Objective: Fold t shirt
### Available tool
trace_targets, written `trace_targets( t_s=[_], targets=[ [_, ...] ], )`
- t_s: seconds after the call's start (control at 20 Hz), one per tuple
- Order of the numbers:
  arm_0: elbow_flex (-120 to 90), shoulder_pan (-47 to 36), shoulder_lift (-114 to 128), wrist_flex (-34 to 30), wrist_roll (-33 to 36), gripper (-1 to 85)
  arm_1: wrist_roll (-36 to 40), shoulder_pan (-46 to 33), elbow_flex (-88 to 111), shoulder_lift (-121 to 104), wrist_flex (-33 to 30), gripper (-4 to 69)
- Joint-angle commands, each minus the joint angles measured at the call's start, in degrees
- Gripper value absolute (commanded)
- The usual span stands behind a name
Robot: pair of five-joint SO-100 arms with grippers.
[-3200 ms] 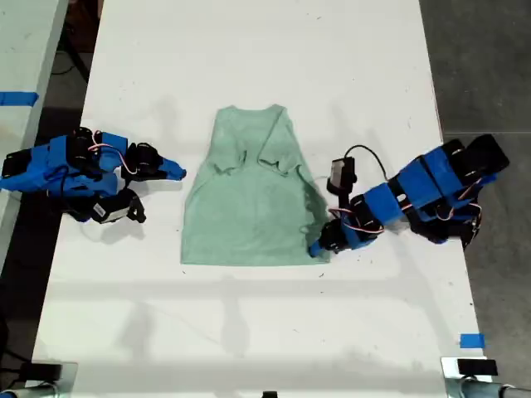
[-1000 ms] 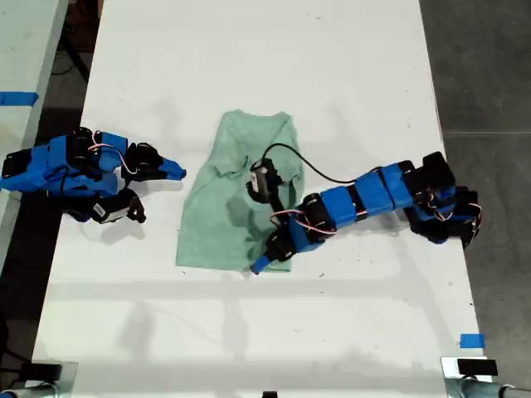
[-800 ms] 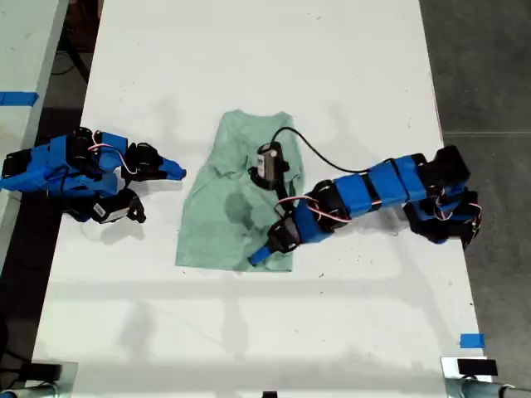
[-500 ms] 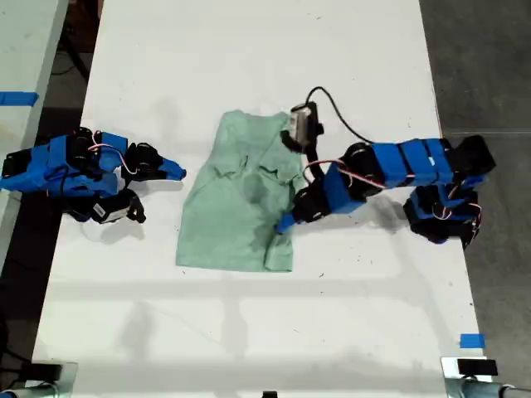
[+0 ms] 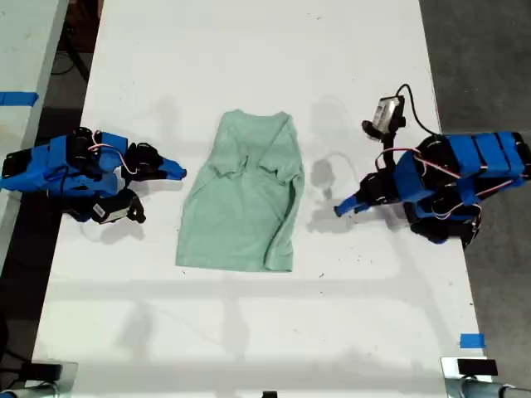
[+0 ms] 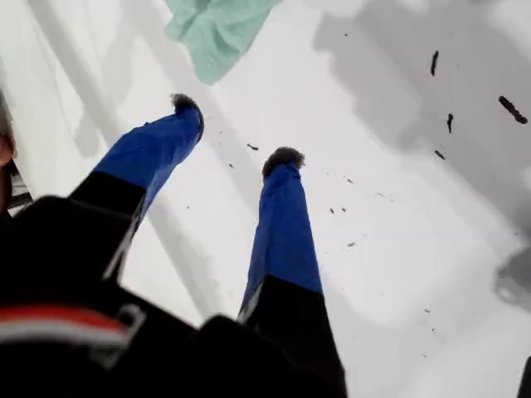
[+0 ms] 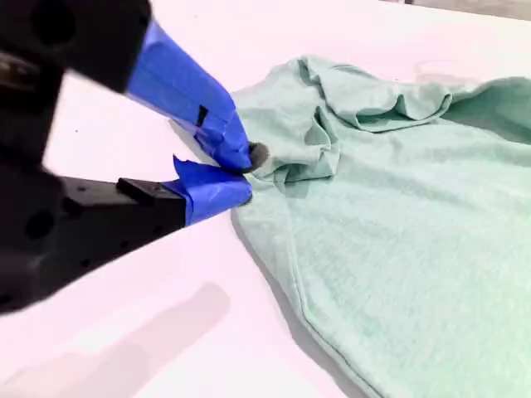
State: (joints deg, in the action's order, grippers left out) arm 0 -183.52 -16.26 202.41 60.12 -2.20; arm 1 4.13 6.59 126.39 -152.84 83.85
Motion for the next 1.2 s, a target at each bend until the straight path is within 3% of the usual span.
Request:
trace_targets(
  t_s=[0.0,0.2,0.4,0.5,0.6,0.75,1.15],
  targets=[
    [-0.97,0.35,0.26,-1.23,0.26,2.1,-1.41,1.41,11.78,-9.40,-6.68,18.1],
    [-0.97,0.35,0.26,-1.23,0.26,2.1,-2.81,1.23,28.39,-26.98,-7.82,17.6],
    [-0.97,0.35,0.26,-1.23,0.18,1.9,-4.83,0.00,41.22,-48.16,3.25,16.4],
    [-0.97,0.35,0.26,-1.23,0.09,1.9,-2.20,-1.32,41.92,-47.37,3.60,15.4],
    [-0.97,0.44,0.26,-1.23,-0.09,1.6,3.87,-4.57,42.63,-47.37,2.99,14.3],
    [-0.97,0.62,0.26,-1.23,-0.09,1.5,11.78,-8.70,50.98,-46.85,-5.19,13.1],
    [-0.97,0.62,0.26,-1.23,-0.09,1.5,12.48,-8.35,50.89,-47.72,-4.75,9.6]
  ],
)
